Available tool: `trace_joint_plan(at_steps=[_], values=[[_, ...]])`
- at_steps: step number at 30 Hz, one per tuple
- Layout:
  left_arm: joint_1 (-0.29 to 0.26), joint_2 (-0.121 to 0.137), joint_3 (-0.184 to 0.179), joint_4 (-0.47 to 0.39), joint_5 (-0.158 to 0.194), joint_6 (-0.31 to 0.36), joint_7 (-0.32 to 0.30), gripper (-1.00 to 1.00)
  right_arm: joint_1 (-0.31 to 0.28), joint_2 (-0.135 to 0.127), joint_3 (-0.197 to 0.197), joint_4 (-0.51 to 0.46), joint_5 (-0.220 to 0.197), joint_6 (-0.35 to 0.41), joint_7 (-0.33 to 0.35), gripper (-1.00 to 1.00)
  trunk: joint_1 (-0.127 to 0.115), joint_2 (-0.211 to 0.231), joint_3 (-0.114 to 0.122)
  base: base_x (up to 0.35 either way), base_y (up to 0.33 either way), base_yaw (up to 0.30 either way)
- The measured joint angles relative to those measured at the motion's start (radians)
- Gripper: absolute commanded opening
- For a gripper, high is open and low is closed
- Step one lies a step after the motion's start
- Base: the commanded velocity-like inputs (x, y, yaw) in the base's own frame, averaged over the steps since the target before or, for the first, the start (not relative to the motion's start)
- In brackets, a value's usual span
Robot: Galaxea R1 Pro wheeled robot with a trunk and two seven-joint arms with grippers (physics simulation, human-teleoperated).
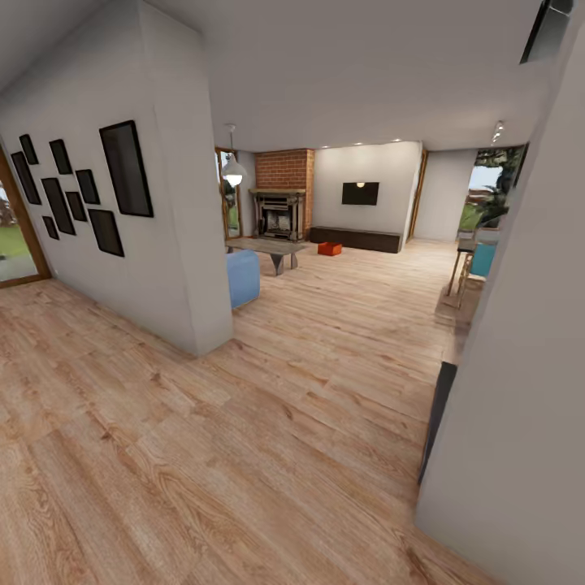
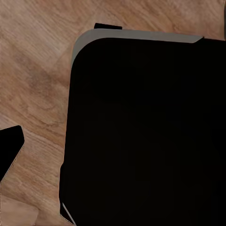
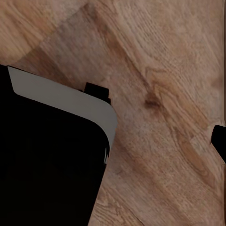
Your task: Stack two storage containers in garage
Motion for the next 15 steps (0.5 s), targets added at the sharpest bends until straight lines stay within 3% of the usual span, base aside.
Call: trace_joint_plan(at_steps=[15], values=[[0.0,0.0,-0.001,0.0,0.0,0.0,0.0,1.0,0.0,0.001,0.0,0.0,0.001,0.0,0.0,1.0,0.0,0.0,0.0,0.321,0.0,0.0]])
